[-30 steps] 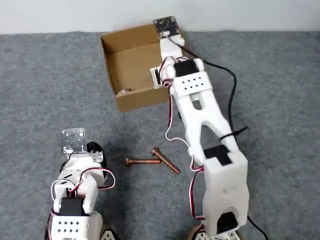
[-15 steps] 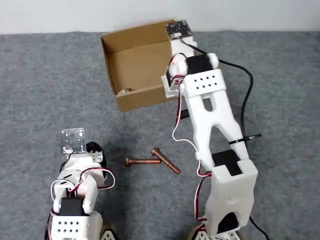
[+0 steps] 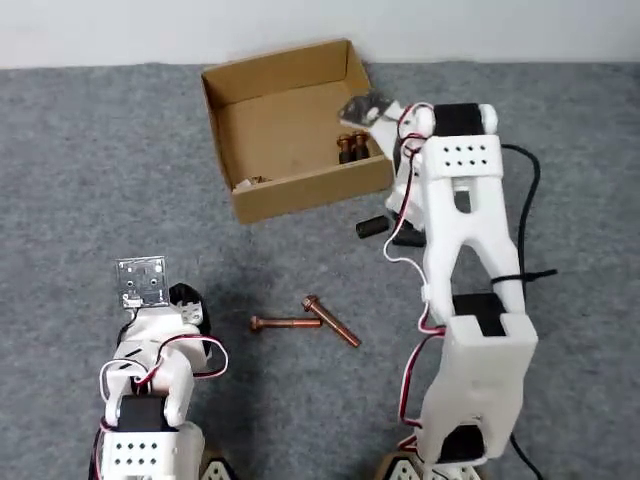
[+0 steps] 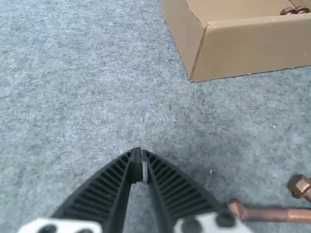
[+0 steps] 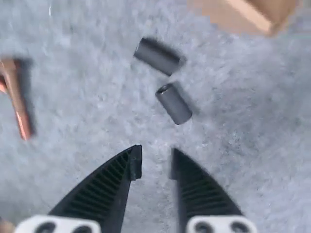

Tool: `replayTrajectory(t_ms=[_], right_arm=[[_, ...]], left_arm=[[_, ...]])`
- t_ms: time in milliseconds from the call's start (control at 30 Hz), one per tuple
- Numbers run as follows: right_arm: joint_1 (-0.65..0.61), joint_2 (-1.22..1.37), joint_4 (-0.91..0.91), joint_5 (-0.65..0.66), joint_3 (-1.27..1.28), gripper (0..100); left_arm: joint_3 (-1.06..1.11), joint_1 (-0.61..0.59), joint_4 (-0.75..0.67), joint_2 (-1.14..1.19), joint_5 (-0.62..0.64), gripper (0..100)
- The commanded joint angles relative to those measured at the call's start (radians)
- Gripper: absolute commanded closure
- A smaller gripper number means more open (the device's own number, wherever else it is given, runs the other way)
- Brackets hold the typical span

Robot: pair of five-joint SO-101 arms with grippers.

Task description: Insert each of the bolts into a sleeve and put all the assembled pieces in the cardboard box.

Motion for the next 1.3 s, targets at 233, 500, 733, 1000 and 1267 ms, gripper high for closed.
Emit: replayTrajectory(t_ms=[233, 500, 733, 1000, 1267], right_arm=[[-0.01, 0.156, -0.03, 0.149, -0.035, 81.6], [0.015, 0.274, -0.188, 0.16, -0.035, 81.7], [0.018, 0.374, -0.206, 0.158, -0.035, 86.4], [0.001, 0.363, -0.145, 0.155, -0.037, 99.1], [-0.008, 0.226, 0.031, -0.025, -0.037, 98.9]], left_arm=[[-0.004, -0.008, -0.002, 0.0, -0.002, 99], [-0.004, -0.008, -0.002, 0.0, -0.002, 99], [-0.004, -0.008, -0.002, 0.0, -0.002, 99], [-0.004, -0.008, -0.002, 0.0, -0.002, 99], [-0.004, -0.008, -0.002, 0.0, -0.003, 99]])
